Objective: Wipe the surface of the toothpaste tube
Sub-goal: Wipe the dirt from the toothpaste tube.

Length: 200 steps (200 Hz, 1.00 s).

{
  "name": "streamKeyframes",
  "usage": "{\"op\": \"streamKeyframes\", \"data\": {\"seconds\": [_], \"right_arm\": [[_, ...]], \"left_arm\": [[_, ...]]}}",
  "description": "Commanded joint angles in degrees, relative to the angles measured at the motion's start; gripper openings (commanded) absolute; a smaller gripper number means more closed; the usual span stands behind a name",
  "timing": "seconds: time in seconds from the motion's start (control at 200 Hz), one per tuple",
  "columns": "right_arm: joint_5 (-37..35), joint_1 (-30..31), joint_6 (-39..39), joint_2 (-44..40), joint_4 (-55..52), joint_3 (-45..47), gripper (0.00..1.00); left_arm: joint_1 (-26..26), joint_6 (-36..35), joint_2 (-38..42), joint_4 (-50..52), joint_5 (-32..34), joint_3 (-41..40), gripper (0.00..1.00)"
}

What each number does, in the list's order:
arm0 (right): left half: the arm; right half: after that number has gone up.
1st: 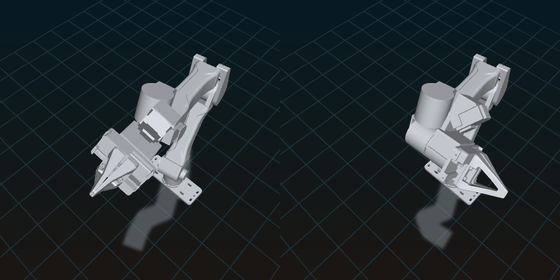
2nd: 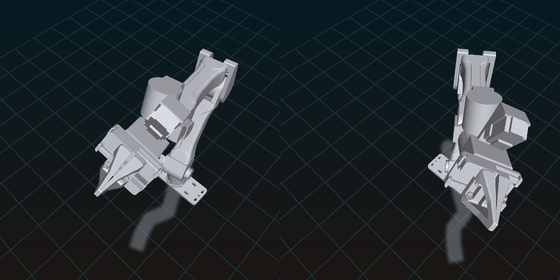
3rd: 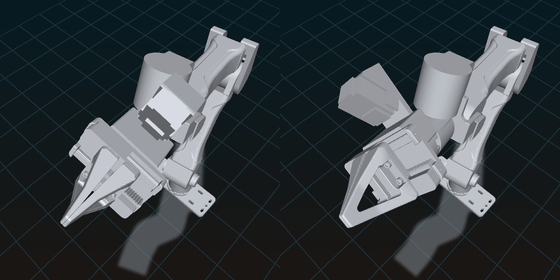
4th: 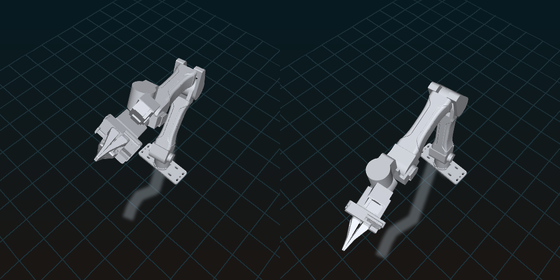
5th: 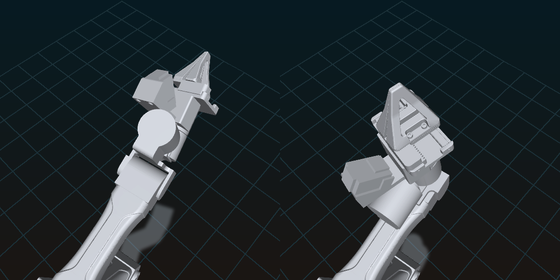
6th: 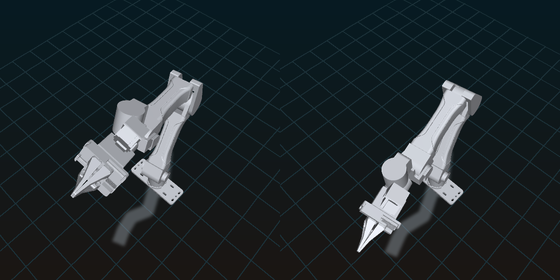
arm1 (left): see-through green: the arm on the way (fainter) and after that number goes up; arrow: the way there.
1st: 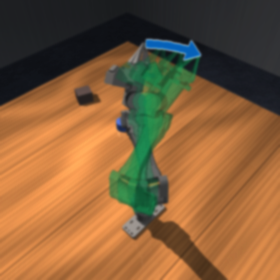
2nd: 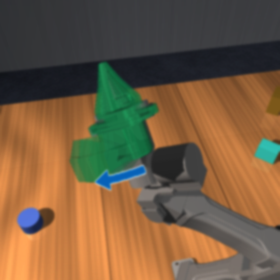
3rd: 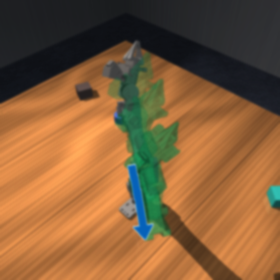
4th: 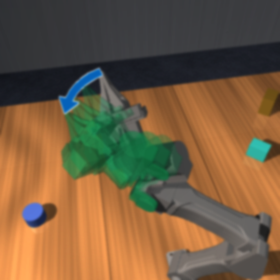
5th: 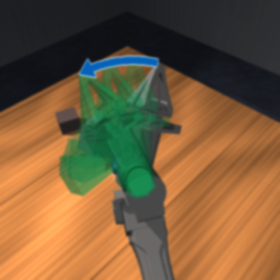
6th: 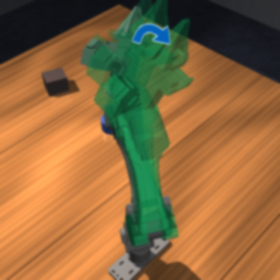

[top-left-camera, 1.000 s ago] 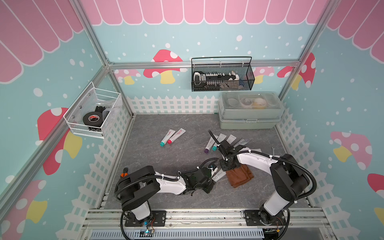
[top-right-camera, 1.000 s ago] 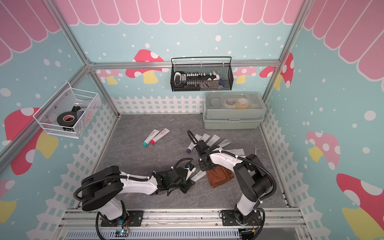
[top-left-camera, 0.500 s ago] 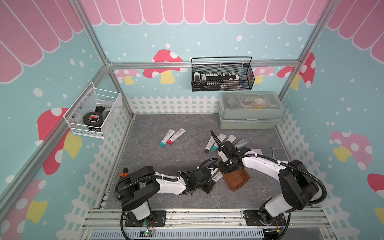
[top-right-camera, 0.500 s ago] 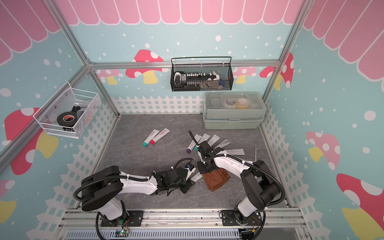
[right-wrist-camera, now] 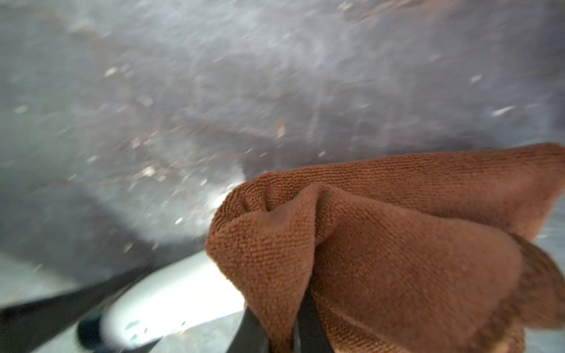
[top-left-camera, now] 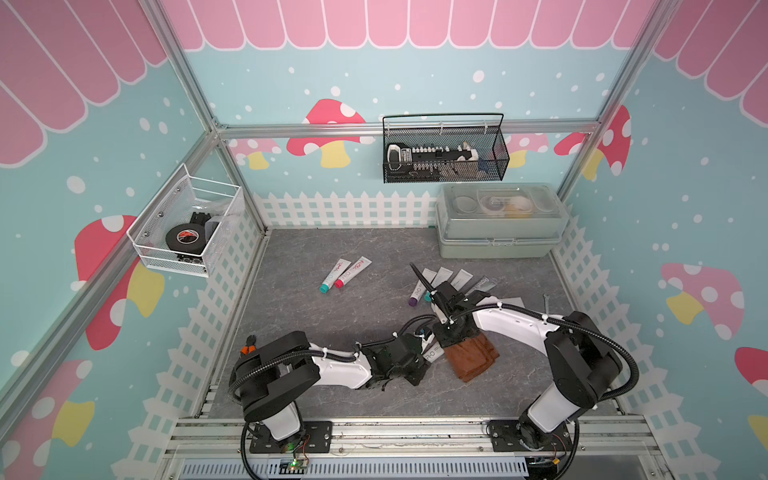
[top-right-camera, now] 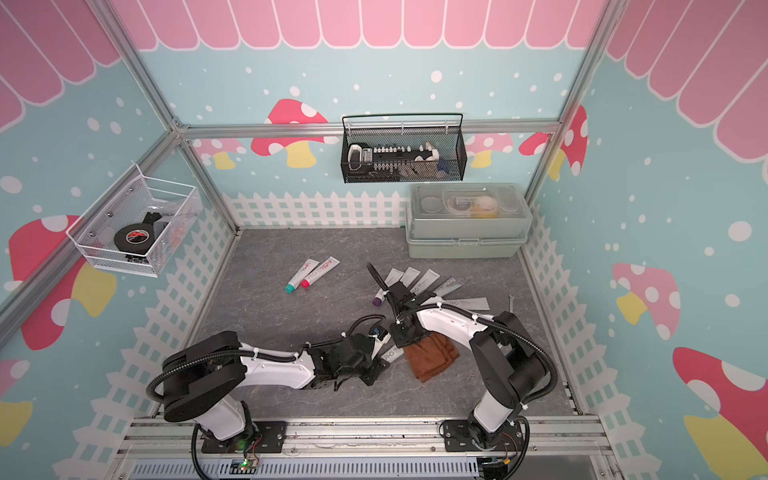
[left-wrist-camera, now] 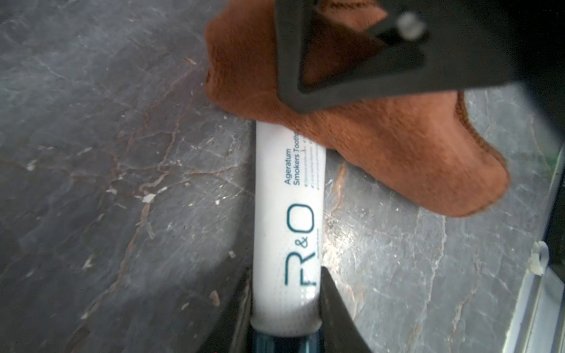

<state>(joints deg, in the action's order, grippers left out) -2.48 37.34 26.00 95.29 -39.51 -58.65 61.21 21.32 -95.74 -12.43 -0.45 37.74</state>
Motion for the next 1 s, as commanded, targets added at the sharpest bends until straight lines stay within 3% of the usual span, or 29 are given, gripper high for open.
{"op": "streamKeyframes", "data": {"seconds": [0.0, 0.29, 0.555, 0.741, 0.866, 0.996], "right_arm": [[-13.3, -2.05, 0.42, 4.98, -6.08, 2.34, 0.06], [-13.87, -4.28, -0.15, 7.16, -5.19, 0.99, 0.06], [16.59, -2.91, -1.75, -2.27, 3.69, 6.13, 0.07], [27.29, -1.86, -0.6, -5.98, 7.38, 8.97, 0.07], [24.81, -1.88, -1.18, -3.82, 6.13, 9.1, 0.07], [6.99, -1.88, -1.32, 0.11, -0.34, 6.29, 0.06]], "left_arm": [[-0.22, -0.05, 1.1, 2.26, 1.97, -1.66, 0.27], [-0.22, 0.04, 1.24, 2.02, 1.96, -1.95, 0.27], [-0.26, 0.06, 0.91, 1.96, 1.92, -1.63, 0.27], [-0.31, 0.04, 0.78, 2.05, 1.94, -1.44, 0.27], [-0.39, 0.08, 0.92, 2.19, 2.03, -1.46, 0.27], [-0.6, 0.1, 1.65, 2.71, 2.79, -1.69, 0.27]]}}
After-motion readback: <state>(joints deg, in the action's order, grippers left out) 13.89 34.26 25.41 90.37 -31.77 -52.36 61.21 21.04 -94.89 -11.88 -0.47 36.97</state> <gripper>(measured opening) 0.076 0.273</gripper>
